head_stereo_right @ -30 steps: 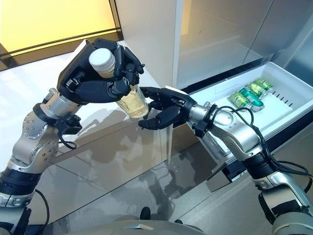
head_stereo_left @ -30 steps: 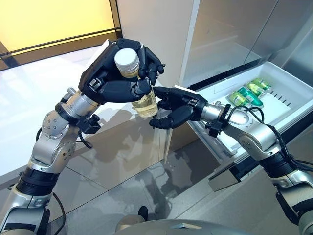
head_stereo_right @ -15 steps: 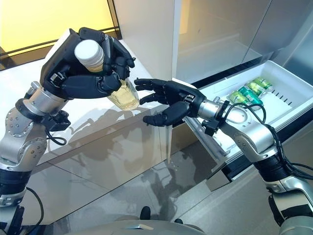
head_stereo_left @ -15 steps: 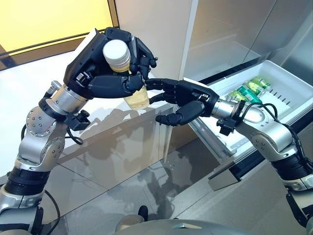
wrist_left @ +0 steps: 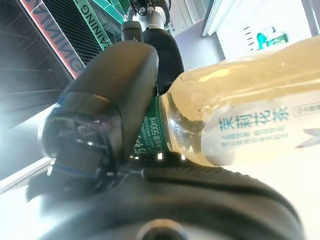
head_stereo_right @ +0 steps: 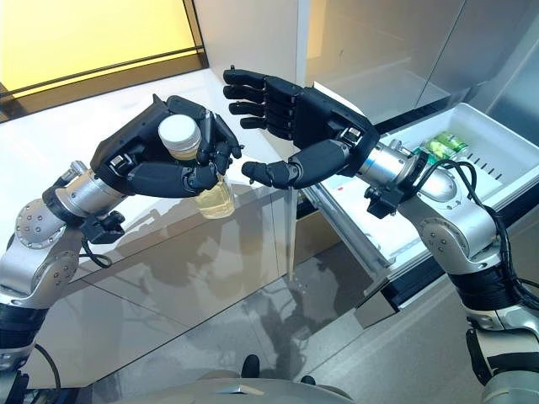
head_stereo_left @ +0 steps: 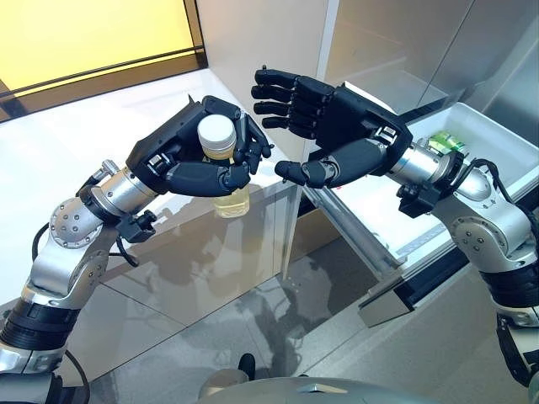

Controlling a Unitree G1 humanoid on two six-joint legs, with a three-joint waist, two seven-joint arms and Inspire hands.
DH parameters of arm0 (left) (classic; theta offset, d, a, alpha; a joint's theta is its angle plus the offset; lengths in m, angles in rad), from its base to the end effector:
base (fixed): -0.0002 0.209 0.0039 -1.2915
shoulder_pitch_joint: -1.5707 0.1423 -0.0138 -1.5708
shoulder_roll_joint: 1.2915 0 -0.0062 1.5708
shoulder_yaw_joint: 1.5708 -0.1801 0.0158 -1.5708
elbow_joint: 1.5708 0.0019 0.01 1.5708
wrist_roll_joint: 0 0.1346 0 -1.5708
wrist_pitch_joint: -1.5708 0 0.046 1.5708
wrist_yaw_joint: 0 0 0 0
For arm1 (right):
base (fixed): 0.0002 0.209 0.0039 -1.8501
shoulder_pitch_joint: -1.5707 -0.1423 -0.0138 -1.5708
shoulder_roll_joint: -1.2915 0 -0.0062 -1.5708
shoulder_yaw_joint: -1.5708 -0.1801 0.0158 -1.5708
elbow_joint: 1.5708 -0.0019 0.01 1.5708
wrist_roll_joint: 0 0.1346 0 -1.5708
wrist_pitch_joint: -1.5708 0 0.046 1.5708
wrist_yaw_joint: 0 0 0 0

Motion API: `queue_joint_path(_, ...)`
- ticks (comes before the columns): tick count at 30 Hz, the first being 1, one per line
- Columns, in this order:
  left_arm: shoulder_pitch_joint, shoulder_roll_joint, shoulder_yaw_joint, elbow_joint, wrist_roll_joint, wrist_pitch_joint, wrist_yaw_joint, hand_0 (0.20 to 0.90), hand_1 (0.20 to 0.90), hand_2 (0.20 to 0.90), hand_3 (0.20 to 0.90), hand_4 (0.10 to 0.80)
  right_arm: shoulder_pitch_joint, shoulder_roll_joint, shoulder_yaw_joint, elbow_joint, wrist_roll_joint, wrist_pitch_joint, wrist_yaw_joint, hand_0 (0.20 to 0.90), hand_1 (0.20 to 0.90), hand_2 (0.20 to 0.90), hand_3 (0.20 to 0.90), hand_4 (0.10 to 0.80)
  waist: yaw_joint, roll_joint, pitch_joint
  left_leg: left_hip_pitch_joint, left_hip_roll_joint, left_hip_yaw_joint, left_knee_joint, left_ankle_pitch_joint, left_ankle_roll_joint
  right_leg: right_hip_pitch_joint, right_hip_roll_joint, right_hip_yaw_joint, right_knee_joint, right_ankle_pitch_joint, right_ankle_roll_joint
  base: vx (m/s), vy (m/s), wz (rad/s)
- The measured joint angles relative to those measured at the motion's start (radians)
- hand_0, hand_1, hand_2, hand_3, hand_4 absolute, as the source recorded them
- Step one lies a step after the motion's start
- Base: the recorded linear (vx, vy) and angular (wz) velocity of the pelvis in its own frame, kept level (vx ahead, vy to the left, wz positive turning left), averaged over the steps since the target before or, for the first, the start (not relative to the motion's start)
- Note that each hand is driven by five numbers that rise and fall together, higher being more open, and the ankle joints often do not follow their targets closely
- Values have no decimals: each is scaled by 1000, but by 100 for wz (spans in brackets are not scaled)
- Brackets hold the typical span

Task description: Put drinks into fridge and close the fridge

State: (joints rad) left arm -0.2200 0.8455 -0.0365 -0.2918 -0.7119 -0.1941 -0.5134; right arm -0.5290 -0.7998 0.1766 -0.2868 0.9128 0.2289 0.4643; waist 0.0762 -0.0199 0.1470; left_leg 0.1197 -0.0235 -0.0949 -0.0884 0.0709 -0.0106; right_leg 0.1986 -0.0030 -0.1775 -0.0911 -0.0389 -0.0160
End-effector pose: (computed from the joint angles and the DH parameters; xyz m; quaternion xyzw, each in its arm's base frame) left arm 0.2148 0.2314 0.1954 0.1302 -0.2648 -0.3790 0.8771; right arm 0.2456 -0.1889 0.2215 -0.0388 -0.1558 0.4616 0.8724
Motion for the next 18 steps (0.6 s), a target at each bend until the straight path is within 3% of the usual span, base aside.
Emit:
queue_joint_path(6, 0, 0, -39, 0, 1, 0, 0, 300, 300, 300, 200, 100, 0, 0, 34, 9, 1, 35, 1, 900, 900, 900, 900, 800, -2, 0, 0, 2, 0, 0, 0, 0, 0, 2, 0, 0, 0, 0, 0, 0, 0, 0)
queue_joint_path(18, -12, 37, -39, 0, 28, -30, 21, 300, 300, 300, 200, 100, 0, 2, 39, 11, 1, 82, -3, 900, 900, 900, 900, 800, -1, -1, -1, 3, 0, 0, 0, 0, 0, 3, 0, 0, 0, 0, 0, 0, 0, 0)
